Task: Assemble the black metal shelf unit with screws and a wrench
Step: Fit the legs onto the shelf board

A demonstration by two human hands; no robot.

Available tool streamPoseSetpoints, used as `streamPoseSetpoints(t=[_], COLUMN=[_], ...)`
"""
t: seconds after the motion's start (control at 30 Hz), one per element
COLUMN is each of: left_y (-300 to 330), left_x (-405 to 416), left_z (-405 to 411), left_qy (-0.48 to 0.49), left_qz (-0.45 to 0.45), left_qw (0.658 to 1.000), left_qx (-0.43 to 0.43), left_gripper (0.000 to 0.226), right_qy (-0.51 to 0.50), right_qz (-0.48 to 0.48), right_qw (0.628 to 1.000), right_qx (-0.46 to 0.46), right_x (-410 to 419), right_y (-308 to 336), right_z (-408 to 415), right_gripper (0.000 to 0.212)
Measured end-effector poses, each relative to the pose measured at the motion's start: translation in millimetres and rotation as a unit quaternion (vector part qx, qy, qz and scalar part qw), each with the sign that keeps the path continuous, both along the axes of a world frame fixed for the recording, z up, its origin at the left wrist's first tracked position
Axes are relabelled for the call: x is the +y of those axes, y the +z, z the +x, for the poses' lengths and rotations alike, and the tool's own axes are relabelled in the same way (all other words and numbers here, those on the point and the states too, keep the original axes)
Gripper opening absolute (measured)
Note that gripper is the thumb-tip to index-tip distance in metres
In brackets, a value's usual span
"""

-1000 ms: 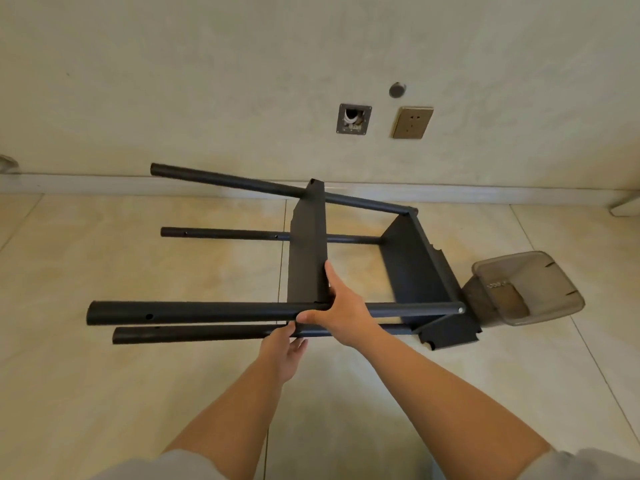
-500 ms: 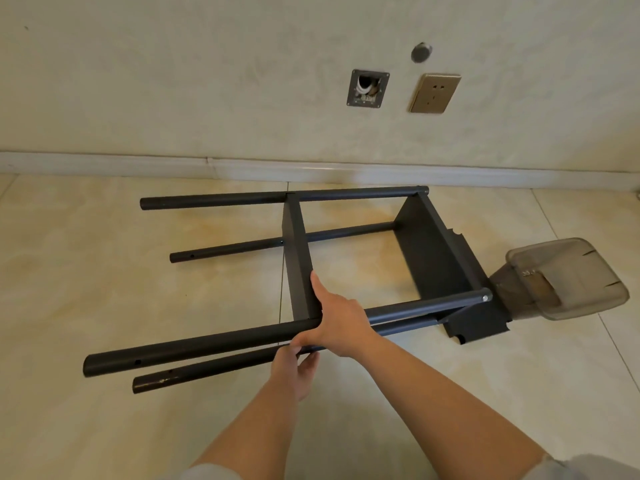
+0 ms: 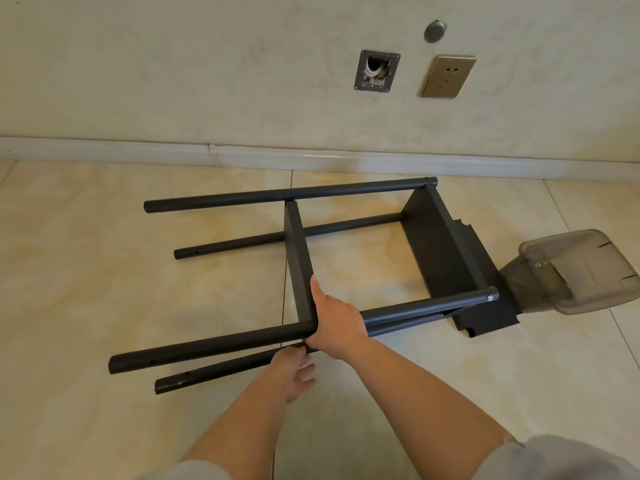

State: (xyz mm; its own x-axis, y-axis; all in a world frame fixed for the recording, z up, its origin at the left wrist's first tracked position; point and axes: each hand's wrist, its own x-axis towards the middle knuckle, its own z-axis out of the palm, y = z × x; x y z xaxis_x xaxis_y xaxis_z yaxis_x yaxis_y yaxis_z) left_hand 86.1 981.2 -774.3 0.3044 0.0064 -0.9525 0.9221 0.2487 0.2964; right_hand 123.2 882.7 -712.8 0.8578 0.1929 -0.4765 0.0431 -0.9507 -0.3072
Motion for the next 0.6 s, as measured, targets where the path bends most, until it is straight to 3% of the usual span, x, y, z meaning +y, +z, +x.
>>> streamPoseSetpoints(t=[0.07, 0.13, 0.2, 0.27, 0.3, 0.47, 0.53, 0.6], left_y=[7, 11, 26, 43, 51, 85, 86, 76], left_x=[4, 6, 8, 4, 1, 3, 13, 25], left_z=[0, 0, -3, -6, -5, 5, 9, 11], left_qy=[-0.146, -0.299, -0.502, -0.638, -0.663, -0.624, -0.568, -0.561], left_qz=[0.050, 0.121, 0.181, 0.214, 0.226, 0.398, 0.444, 0.461], left_qw=[0.987, 0.944, 0.839, 0.725, 0.691, 0.600, 0.588, 0.589], left_qx=[-0.034, -0.069, -0.105, -0.150, -0.176, -0.304, -0.366, -0.353], left_gripper=[0.035, 0.036, 0.039, 0.039, 0.035, 0.023, 0.023, 0.041], right_qy=[-0.002, 0.000, 0.004, 0.008, 0.008, 0.017, 0.005, -0.025], right_qz=[-0.009, -0.021, -0.028, -0.025, -0.022, -0.011, 0.014, 0.034], right_qw=[1.000, 1.000, 0.999, 0.999, 0.999, 1.000, 1.000, 0.999], right_qx=[0.005, 0.003, 0.015, 0.024, 0.024, 0.010, 0.014, 0.025], right_x=[2, 2, 0, 0, -1, -8, -11, -15], right_y=[-4, -6, -6, -6, -6, -10, -12, -13], right_z=[-6, -9, -9, -11, -11, -13, -14, -16], right_gripper=[0.105, 0.106, 0.108, 0.109, 0.108, 0.100, 0.101, 0.103])
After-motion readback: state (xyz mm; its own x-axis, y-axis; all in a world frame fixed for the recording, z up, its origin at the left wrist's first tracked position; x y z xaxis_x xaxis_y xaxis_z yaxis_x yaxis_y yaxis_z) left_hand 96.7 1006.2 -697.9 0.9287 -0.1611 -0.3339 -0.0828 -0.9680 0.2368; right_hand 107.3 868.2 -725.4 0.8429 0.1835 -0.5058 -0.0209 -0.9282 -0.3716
